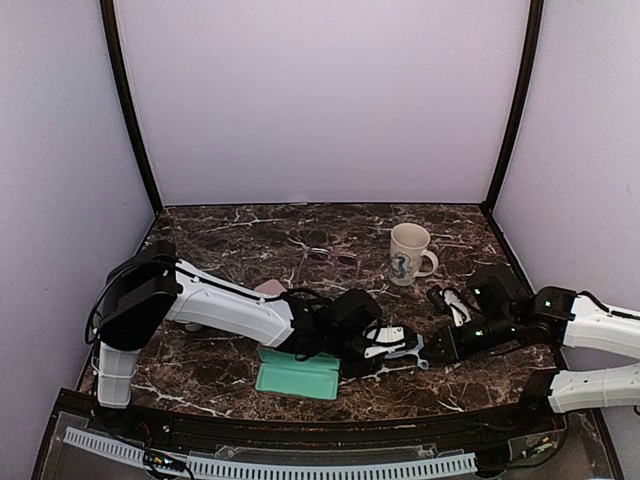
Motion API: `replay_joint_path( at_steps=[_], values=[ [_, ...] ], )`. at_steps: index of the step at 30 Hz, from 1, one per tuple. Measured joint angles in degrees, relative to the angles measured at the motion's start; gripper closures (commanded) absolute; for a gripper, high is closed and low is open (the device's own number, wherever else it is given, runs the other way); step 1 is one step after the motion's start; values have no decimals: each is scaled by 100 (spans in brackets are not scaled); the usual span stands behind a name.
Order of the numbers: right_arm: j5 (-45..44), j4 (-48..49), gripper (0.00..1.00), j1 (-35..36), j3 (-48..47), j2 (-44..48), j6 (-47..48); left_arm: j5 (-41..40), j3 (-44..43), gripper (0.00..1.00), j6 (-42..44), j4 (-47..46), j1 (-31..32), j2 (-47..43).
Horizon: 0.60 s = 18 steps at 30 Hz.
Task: Organize the sunglasses
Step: Pick up the glasses cleaning cloth from the center of the board.
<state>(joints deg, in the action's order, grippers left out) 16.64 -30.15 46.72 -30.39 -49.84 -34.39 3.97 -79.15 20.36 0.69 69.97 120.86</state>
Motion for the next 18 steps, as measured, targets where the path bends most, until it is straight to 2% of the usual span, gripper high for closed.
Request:
replay_joint_path(
  at_steps=[3,8,18],
  values=[
    [-4,-15,100,0,0,-2,-9,4,-103,100,-13,103,4,0],
    [-98,-170,100,-2,-57,-2,-22,0,-267,100,-20,345,13,-2],
    [-369,-638,100,-9,-645,-90,133,-22,-817,100,35,1687,33,-229]
  ],
)
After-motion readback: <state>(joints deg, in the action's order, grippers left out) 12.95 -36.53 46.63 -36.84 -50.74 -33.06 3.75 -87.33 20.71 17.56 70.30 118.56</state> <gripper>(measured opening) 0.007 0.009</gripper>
